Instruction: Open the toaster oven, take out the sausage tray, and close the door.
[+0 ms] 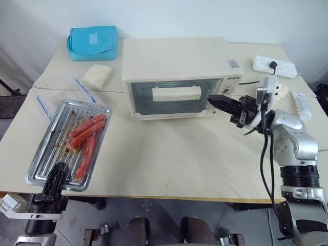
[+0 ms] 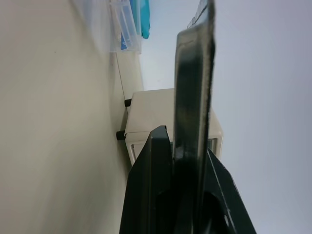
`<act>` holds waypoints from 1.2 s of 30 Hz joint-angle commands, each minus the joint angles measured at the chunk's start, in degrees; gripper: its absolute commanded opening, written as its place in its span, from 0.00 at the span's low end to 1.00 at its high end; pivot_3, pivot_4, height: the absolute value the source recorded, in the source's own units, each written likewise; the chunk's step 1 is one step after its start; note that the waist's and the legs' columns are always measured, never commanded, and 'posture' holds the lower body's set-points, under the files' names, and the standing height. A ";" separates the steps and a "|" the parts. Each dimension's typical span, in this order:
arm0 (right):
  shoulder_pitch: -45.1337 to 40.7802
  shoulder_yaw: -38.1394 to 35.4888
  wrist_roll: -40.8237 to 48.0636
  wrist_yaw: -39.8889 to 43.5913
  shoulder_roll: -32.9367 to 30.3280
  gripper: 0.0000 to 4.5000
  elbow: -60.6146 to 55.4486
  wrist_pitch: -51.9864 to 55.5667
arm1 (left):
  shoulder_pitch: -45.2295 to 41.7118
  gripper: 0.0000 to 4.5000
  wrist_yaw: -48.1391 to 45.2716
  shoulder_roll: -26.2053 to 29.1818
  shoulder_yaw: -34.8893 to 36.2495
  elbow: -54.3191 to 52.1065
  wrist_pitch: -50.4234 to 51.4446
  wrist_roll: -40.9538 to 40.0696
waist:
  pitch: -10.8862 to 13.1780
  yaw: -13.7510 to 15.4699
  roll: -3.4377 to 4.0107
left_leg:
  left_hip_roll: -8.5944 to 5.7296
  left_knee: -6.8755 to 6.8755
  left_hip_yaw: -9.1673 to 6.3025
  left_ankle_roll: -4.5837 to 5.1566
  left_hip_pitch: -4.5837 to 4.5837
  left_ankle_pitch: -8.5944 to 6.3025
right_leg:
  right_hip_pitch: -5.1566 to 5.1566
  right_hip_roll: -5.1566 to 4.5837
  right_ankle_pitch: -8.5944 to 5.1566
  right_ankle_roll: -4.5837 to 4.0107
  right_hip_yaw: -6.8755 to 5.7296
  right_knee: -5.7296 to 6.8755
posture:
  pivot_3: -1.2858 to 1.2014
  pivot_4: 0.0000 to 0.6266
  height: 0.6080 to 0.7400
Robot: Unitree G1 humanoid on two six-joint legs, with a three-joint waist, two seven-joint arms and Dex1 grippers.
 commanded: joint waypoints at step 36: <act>67.58 -28.80 1.88 -6.29 -4.50 0.99 -46.10 -6.20 | -59.78 0.00 -6.82 31.63 -43.29 49.26 38.83 10.23 | 0.13 1.56 0.33 | -0.34 -0.03 0.27 0.17 0.17 0.10 | -0.03 0.23 0.19 0.27 -0.15 0.32 | 0.52 0.24 1.00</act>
